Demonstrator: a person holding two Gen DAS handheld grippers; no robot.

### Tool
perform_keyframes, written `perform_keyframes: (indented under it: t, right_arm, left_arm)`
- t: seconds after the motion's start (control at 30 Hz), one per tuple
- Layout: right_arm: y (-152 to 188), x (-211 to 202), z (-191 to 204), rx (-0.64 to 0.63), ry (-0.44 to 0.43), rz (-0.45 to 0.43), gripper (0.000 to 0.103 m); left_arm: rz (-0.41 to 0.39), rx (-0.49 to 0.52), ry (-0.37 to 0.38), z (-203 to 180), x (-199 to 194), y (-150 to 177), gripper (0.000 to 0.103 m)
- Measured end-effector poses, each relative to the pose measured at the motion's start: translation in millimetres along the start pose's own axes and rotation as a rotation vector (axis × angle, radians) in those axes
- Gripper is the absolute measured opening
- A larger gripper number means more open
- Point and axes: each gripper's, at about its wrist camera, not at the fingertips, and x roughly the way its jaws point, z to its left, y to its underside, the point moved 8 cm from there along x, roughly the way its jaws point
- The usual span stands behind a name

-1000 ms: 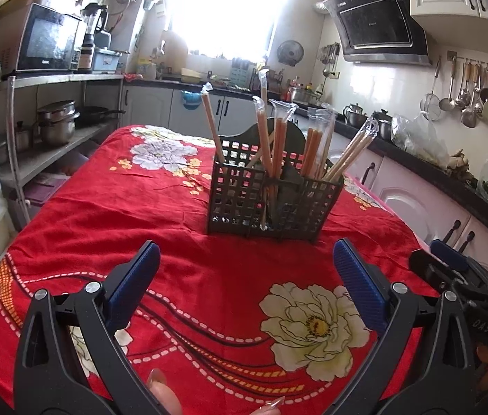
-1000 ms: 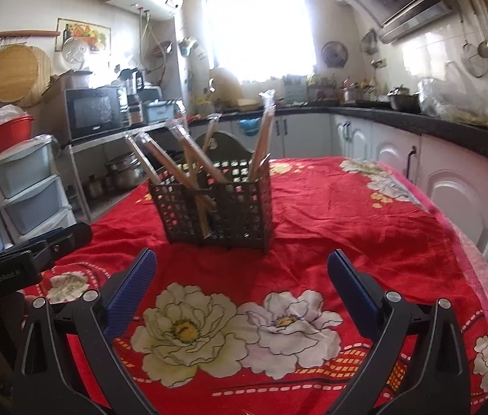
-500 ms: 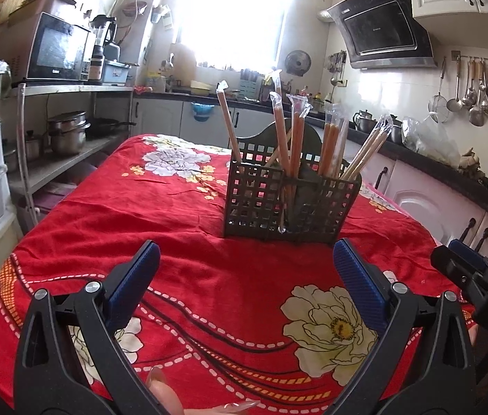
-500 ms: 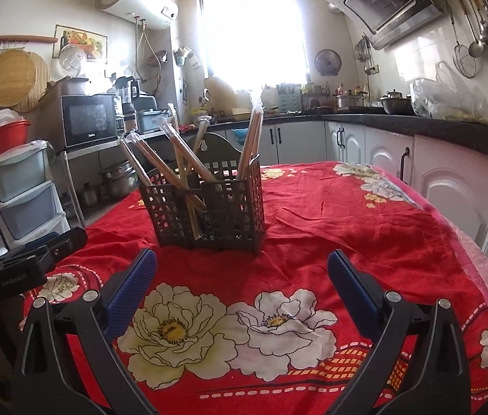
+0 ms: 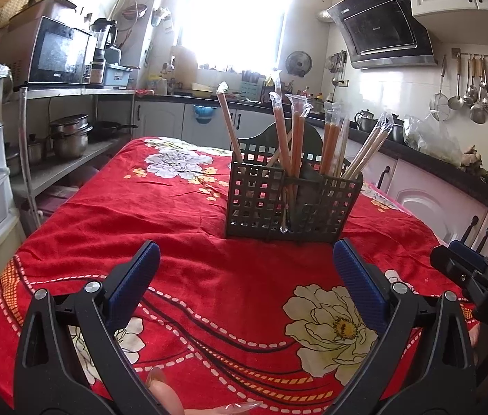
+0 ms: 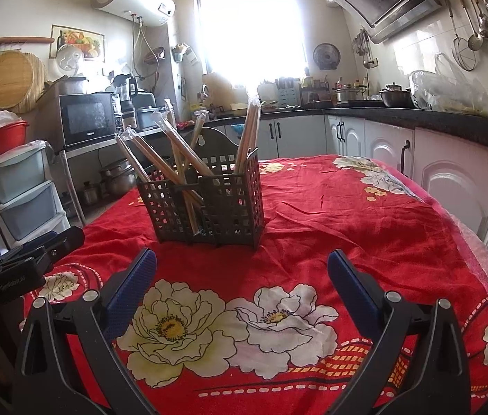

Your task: Organize utensils

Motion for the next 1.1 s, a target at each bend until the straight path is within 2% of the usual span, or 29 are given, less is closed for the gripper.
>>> perform_keyframes:
  t: [1.1]
  right_arm:
    - [0.7, -1.0, 3.6, -0.017, -0.002, -0.003, 0.096]
  left_arm:
    - [-0.004, -0.003, -0.004, 1.1, -1.7, -0.2, 0.092]
